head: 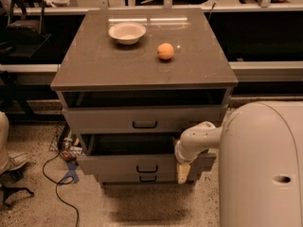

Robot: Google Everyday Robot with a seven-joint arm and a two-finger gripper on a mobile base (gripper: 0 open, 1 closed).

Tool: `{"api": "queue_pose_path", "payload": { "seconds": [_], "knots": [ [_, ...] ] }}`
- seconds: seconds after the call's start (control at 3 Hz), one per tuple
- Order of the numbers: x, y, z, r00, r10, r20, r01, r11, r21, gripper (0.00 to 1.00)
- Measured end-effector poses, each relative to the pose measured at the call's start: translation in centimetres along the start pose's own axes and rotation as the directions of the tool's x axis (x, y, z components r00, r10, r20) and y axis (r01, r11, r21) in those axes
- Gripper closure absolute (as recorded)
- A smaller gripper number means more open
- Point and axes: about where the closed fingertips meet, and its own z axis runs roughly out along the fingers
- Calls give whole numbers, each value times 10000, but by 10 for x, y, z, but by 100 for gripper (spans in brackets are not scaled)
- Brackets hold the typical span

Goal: Open middle drawer

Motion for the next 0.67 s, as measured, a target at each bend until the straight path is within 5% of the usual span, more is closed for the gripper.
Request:
{"api": "queue_pose_path", "payload": {
  "seconds": [0.67],
  "knots": [
    [1,17,4,9984,183,533,-142,9971,-747,0]
  ]
}}
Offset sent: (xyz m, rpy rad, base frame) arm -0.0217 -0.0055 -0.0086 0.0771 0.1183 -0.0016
